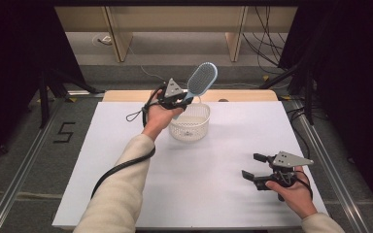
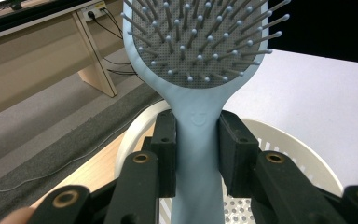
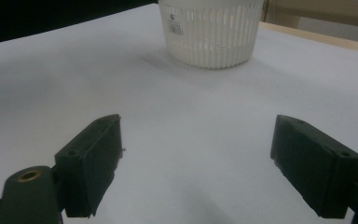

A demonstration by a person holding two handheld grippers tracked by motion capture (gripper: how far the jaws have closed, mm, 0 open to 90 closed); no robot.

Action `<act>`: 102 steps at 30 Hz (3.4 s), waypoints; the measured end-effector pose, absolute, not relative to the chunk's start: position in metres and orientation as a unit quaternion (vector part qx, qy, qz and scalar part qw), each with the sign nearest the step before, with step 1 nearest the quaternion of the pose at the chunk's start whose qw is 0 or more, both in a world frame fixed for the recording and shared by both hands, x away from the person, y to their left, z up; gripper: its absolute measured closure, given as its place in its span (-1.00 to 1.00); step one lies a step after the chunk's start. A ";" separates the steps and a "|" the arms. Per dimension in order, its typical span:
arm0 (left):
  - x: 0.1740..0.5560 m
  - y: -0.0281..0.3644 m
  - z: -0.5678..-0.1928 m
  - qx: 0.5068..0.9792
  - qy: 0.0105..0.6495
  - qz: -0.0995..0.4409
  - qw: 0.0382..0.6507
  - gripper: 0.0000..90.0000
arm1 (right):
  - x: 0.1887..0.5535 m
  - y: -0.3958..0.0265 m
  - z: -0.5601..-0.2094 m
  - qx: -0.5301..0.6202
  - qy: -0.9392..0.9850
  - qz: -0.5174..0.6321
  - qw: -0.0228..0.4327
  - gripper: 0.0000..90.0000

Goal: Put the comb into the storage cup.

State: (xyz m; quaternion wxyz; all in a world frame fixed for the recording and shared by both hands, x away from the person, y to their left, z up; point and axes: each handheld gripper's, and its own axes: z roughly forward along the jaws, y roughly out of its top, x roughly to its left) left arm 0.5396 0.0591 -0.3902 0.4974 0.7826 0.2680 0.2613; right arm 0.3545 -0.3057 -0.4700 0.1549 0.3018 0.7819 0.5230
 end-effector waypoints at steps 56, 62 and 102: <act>0.542 0.052 -0.402 0.800 0.249 0.252 0.484 0.55 | 0.354 -0.306 -0.470 0.303 0.782 0.522 0.154 -0.61; 0.543 0.052 -0.403 0.801 0.249 0.250 0.483 0.55 | 0.354 -0.306 -0.470 0.304 0.782 0.522 0.154 -0.61; 0.545 0.048 -0.409 0.807 0.247 0.244 0.478 0.55 | 0.354 -0.306 -0.470 0.303 0.782 0.523 0.154 -0.61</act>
